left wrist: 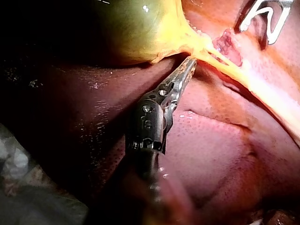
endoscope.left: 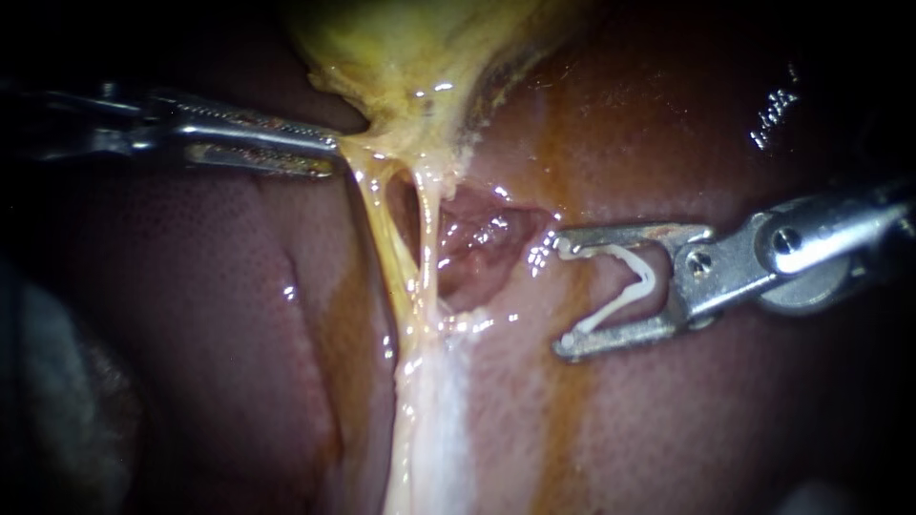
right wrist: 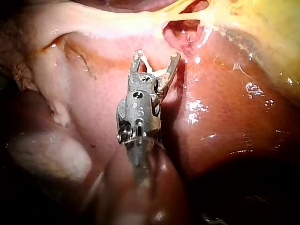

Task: Grabbing gallbladder

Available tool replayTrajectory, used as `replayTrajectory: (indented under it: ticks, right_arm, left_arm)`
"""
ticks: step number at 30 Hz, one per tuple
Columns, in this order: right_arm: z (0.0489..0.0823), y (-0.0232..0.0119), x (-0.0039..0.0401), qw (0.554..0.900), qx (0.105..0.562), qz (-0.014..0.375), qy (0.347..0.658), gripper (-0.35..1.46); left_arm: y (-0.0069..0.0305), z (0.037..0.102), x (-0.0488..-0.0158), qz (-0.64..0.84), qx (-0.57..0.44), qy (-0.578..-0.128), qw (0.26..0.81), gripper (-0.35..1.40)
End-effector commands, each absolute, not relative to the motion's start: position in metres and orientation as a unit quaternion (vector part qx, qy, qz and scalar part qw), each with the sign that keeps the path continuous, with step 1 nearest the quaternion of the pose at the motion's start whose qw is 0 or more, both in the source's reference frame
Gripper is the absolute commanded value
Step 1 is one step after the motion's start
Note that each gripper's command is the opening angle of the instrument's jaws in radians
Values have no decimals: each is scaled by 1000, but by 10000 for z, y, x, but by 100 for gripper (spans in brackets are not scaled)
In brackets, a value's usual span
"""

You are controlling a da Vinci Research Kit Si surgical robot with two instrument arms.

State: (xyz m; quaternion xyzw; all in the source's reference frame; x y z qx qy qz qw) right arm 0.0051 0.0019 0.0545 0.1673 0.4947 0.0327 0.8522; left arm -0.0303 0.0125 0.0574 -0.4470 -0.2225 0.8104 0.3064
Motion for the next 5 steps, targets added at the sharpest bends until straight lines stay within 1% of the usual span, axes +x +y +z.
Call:
replayTrajectory:
  ticks: [1, 5]
  right_arm:
    - [545, 19, 51, 852, 167, 33, 495, 50]
    - [545, 19, 51, 852, 167, 33, 495, 50]
  left_arm:
    - [125, 574, -303, 810, -447, -223, 306, -35]
    - [125, 574, -304, 810, -446, -224, 309, -35]
